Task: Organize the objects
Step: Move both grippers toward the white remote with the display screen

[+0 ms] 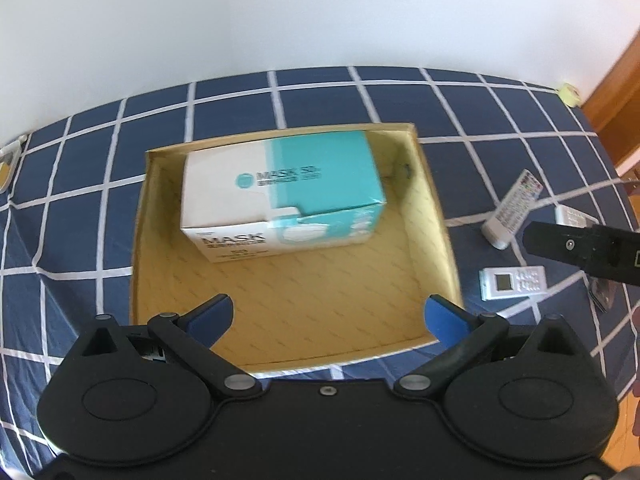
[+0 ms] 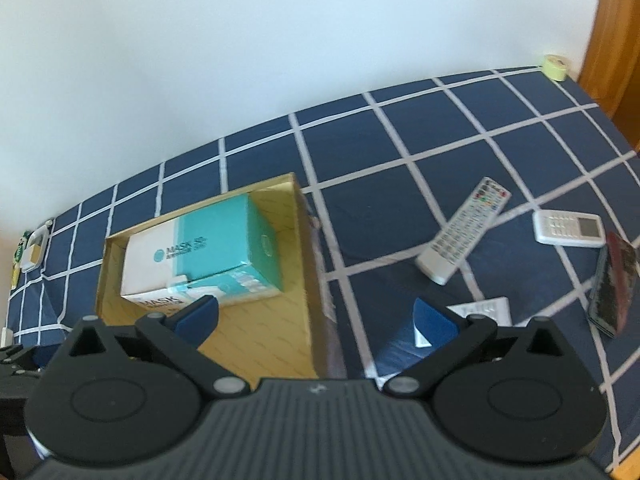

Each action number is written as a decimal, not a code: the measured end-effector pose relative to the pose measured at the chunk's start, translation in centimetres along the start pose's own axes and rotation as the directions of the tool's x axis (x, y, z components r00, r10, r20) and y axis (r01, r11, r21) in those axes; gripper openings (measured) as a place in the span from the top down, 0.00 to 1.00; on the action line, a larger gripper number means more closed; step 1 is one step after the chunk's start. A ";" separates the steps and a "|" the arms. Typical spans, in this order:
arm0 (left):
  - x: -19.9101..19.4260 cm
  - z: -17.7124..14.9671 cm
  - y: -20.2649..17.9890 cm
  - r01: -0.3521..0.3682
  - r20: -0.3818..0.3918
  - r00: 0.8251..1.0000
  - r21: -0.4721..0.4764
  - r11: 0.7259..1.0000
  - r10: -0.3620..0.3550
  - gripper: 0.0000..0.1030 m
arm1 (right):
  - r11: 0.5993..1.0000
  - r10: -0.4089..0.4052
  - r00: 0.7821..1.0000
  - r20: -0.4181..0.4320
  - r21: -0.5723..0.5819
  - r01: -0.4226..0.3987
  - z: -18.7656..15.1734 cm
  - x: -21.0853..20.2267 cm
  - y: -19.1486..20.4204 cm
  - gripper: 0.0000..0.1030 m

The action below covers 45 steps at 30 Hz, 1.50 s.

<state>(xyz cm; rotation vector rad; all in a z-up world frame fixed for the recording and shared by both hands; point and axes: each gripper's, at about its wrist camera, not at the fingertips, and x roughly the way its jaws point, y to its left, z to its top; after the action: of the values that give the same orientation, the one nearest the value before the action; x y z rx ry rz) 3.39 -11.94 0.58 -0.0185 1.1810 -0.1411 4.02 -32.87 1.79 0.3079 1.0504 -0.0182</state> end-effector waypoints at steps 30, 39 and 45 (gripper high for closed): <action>6.0 1.0 -16.6 0.056 -0.086 0.995 0.042 0.998 -0.053 0.00 | 0.995 -0.058 0.996 -0.070 0.080 0.063 1.6 -0.1 -16.2 0.00; 10.7 0.9 -19.1 0.047 -0.167 0.985 0.031 0.998 -0.041 0.00 | 0.996 -0.042 0.987 -0.152 0.076 0.054 1.9 3.5 -19.2 0.00; 13.4 1.3 -19.9 0.056 -0.212 0.976 0.016 0.998 -0.052 0.00 | 0.996 -0.025 0.978 -0.207 0.078 0.042 2.4 6.4 -20.3 0.00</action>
<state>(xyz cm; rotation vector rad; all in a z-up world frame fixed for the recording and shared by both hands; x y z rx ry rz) 7.59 -33.38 -9.51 -0.0165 1.3922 -0.2079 5.97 -52.06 -7.50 0.3719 1.2623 -0.0608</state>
